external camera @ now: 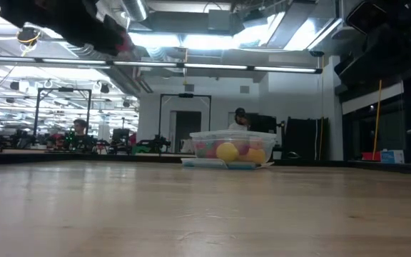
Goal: Pick and placing Produce into tupperware
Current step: Put the red cherry into the transparent container
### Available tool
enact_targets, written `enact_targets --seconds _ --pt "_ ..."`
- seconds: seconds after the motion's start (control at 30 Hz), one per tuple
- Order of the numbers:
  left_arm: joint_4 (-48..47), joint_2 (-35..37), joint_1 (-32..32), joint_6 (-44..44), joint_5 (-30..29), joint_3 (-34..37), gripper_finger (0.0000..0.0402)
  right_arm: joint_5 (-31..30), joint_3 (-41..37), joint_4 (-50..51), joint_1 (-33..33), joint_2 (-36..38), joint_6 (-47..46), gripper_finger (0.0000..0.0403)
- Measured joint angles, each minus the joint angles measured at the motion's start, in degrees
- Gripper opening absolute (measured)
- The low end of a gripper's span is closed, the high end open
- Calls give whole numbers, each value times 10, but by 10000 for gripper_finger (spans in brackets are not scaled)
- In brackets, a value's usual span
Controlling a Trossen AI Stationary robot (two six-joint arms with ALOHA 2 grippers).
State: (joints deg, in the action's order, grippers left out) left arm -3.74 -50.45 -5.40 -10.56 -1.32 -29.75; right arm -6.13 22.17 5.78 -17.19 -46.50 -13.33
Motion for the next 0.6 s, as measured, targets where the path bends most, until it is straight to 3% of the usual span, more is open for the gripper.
enact_targets --seconds 0.13,0.6 --pt "78 28 44 -5 102 38 95 0 0 -1 0 0 -1 0" --pt "251 32 134 26 277 143 95 0 0 -5 0 0 -1 0"
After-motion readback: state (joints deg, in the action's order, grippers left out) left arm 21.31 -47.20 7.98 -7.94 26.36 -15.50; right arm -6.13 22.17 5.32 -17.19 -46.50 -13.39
